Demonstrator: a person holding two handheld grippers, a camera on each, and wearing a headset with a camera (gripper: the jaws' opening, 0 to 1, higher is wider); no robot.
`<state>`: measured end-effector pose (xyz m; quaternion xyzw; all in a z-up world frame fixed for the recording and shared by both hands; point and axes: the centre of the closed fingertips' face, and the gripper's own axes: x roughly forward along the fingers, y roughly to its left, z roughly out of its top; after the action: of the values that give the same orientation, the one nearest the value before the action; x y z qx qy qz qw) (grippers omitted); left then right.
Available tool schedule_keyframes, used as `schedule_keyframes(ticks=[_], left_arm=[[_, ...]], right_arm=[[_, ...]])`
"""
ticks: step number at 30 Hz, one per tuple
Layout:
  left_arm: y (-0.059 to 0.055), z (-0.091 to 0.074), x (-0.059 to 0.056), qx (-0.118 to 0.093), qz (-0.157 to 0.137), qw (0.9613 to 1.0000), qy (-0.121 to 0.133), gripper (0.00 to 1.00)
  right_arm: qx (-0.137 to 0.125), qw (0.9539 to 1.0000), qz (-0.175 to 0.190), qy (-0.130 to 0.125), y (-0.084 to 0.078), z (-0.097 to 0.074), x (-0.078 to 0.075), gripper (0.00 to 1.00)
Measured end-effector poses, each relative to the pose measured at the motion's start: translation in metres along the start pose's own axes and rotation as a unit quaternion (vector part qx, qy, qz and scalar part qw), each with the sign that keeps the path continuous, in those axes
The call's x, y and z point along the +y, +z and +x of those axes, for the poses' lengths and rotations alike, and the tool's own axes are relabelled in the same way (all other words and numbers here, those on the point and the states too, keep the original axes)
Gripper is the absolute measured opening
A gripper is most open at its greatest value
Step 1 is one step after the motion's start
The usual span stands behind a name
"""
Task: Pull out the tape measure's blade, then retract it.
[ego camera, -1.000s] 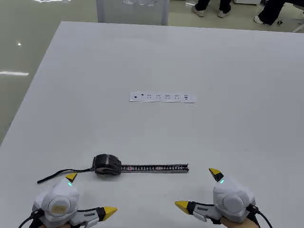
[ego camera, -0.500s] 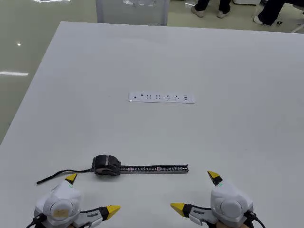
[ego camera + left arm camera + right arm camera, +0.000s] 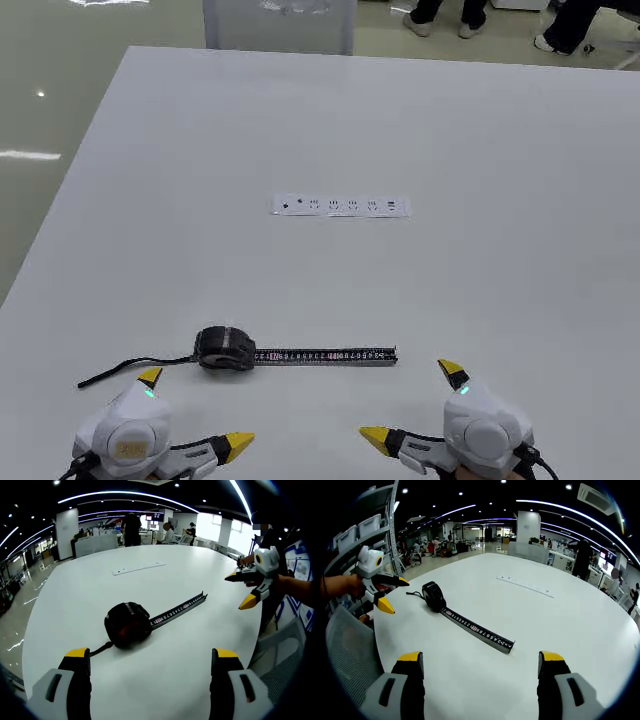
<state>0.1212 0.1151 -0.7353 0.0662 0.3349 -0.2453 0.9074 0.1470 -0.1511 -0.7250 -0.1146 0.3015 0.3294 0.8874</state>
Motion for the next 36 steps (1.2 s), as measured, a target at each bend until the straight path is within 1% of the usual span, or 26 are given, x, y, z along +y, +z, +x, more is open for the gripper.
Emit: schedule_keyframes(ticks=[4, 7, 10, 13, 14, 17, 19, 20, 22, 26, 28, 30, 32, 34, 36], left_arm=[[0.000, 0.000, 0.000, -0.003, -0.002, 1.0000, 0.007, 0.99], [-0.001, 0.002, 0.000, -0.001, -0.003, 0.9999, 0.010, 0.99], [-0.001, 0.001, -0.001, 0.000, -0.012, 0.9998, 0.014, 0.98], [-0.002, 0.002, -0.001, -0.002, -0.021, 0.9994, 0.027, 0.96], [-0.002, 0.003, -0.002, -0.002, -0.026, 0.9993, 0.027, 0.97], [0.000, 0.004, -0.006, -0.003, -0.032, 0.9991, 0.029, 0.93], [0.003, 0.006, -0.010, -0.003, -0.034, 0.9988, 0.036, 0.94], [0.004, 0.006, -0.010, -0.005, -0.038, 0.9985, 0.040, 0.95], [0.004, 0.004, -0.008, -0.006, -0.043, 0.9981, 0.044, 0.95], [0.005, 0.007, -0.005, -0.003, -0.046, 0.9969, 0.064, 0.95], [0.002, 0.008, -0.002, 0.005, -0.042, 0.9965, 0.072, 0.95], [0.003, 0.010, -0.004, 0.008, -0.049, 0.9962, 0.072, 0.94], [0.001, 0.010, -0.003, 0.013, -0.058, 0.9958, 0.070, 0.93], [0.000, 0.013, 0.002, 0.015, -0.052, 0.9957, 0.075, 0.93], [0.003, 0.014, 0.001, 0.018, -0.056, 0.9955, 0.074, 0.91]], right_arm=[[0.001, 1.0000, 0.000, 0.000, 0.002, -0.002, 0.002, 0.97], [0.004, 1.0000, -0.003, -0.001, 0.001, -0.001, 0.001, 0.97], [0.003, 1.0000, -0.002, -0.003, 0.000, 0.000, -0.002, 0.97], [0.004, 1.0000, -0.005, -0.002, 0.000, 0.000, -0.003, 0.96], [0.005, 1.0000, -0.007, -0.001, 0.000, 0.000, -0.003, 0.96], [0.007, 0.9999, -0.015, 0.001, -0.001, 0.000, -0.003, 0.96], [0.008, 0.9998, -0.018, 0.003, -0.002, 0.000, -0.004, 0.95], [0.009, 0.9998, -0.019, 0.006, -0.003, 0.000, -0.004, 0.95], [0.011, 0.9997, -0.022, 0.009, -0.004, 0.000, -0.003, 0.94], [0.003, 0.9989, -0.041, 0.023, 0.000, 0.000, -0.001, 0.92], [0.005, 0.9978, -0.058, 0.032, 0.000, 0.001, -0.001, 0.89], [0.005, 0.9967, -0.071, 0.037, 0.002, 0.001, -0.002, 0.86], [0.003, 0.9955, -0.084, 0.044, 0.005, 0.002, -0.003, 0.84], [0.001, 0.9943, -0.093, 0.051, 0.008, 0.002, -0.004, 0.82], [0.000, 0.9930, -0.102, 0.059, 0.010, 0.003, -0.005, 0.81]])
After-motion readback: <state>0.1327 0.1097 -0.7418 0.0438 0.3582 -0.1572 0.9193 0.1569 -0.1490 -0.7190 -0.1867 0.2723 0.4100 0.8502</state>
